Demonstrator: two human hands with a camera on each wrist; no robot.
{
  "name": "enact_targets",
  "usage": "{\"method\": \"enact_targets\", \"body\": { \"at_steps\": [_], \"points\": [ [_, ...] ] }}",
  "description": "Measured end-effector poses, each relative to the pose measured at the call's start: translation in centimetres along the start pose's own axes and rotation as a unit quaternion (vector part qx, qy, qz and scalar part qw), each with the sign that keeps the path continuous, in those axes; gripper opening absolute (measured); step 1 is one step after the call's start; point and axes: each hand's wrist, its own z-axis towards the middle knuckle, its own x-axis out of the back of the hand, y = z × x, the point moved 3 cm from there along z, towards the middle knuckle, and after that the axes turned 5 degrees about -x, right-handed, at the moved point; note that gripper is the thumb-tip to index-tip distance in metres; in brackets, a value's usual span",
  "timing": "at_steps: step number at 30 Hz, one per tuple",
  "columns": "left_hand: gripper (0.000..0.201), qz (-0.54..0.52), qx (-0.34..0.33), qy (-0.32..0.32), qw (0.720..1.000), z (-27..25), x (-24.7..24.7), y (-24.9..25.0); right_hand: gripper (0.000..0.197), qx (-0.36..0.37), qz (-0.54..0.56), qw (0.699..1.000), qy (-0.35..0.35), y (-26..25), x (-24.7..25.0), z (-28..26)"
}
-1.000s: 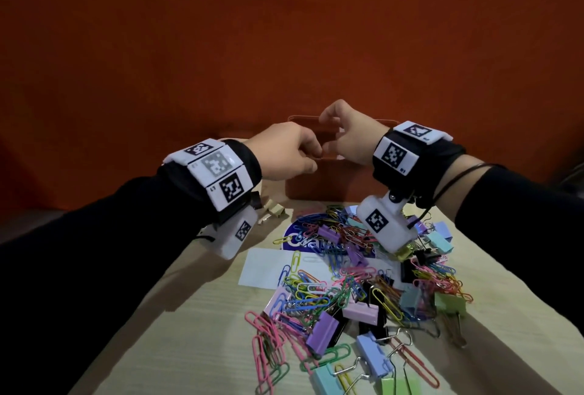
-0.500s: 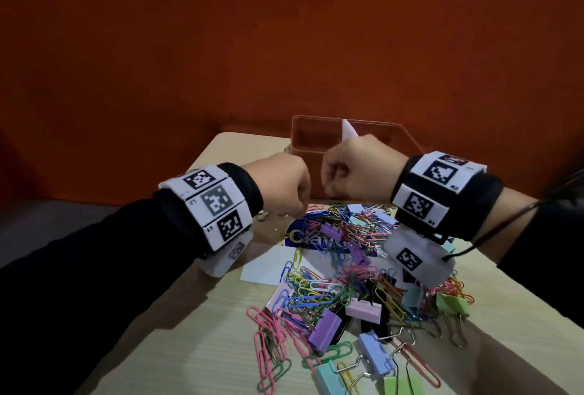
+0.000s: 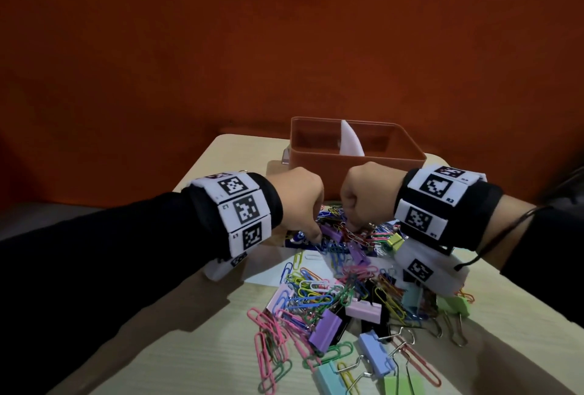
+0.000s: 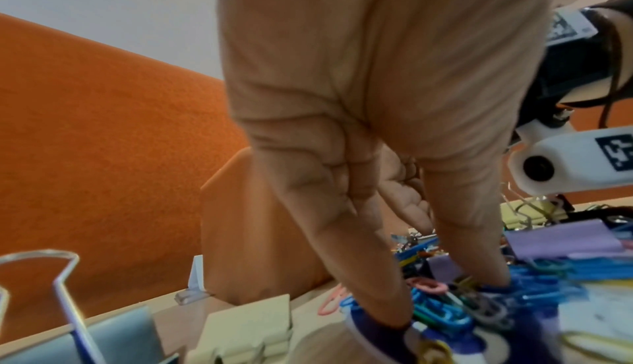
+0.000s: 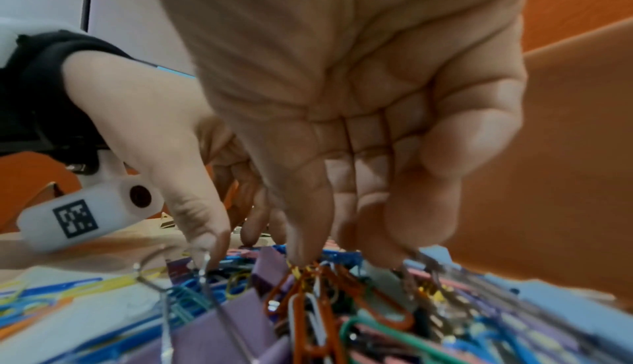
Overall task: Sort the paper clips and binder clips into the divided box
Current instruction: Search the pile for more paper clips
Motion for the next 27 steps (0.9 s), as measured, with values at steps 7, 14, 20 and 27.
{"method": "enact_targets", "body": {
  "at_steps": [7,14,20,27],
  "points": [
    [0.015,0.028,-0.011,-0.015,0.999,0.0,-0.2,0.3,0.026,0.003,-0.008,1.0,-0.006,0.2,-1.0,-0.3],
    [0.008,-0.006,0.0,-0.029,1.0,-0.3,0.0,0.1,0.01,0.014,-0.016,1.0,0.002,0.1,-1.1,-0.5],
    [0.013,-0.09,0.028,-0.032,0.995,-0.5,0.4,-0.8,0.014,0.0,0.067,0.998,0.002,1.0,-1.0,-0.6],
    [0.012,-0.156,0.052,-0.062,0.984,-1.0,0.5,-1.3,0.022,0.013,0.071,0.997,0.013,1.0,-1.3,-0.7]
  ]
}}
